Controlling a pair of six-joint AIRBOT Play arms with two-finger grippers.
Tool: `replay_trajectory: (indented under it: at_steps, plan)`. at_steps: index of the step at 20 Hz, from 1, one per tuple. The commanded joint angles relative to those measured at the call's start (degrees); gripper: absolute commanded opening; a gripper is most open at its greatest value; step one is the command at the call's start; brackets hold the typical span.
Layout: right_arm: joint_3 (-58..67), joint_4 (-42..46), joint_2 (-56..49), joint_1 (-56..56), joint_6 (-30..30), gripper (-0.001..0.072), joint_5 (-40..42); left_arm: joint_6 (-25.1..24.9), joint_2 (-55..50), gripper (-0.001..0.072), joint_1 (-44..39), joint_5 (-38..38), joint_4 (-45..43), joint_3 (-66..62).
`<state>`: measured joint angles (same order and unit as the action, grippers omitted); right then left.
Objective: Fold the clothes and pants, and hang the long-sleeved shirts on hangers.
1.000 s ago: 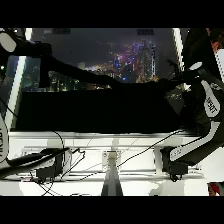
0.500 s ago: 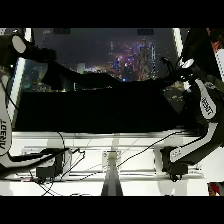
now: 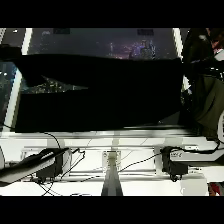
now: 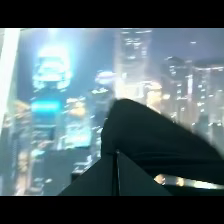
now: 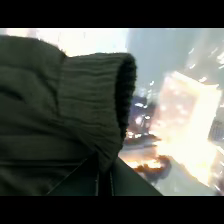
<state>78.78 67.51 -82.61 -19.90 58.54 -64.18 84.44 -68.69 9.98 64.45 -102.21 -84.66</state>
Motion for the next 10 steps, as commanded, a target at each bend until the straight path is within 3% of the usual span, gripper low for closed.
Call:
replay_trajectory:
  at_steps: [1, 4, 8, 10]
  plan:
    - [0.1, 1.0, 5.5, -1.9, 0.4, 0.0018, 0.3, -1.4, 3.7, 0.0012, 2.1, 4.3, -1.6, 0.0]
    - [0.1, 0.2, 6.8, -1.9, 0.4, 0.0018, 0.2, -7.5, 3.8, 0.0012, 2.0, 9.1, -0.2, 0.0]
    - [-0.3, -0.1, 5.7, -1.8, 0.4, 0.0018, 2.5, -10.2, -0.3, 0.0012, 2.0, 9.3, 0.0, 0.0]
    - [-1.8, -0.1, 4.5, -1.8, 0.4, 0.0018, 6.9, -17.3, -5.5, 0.0012, 2.0, 8.6, 2.8, 0.0]
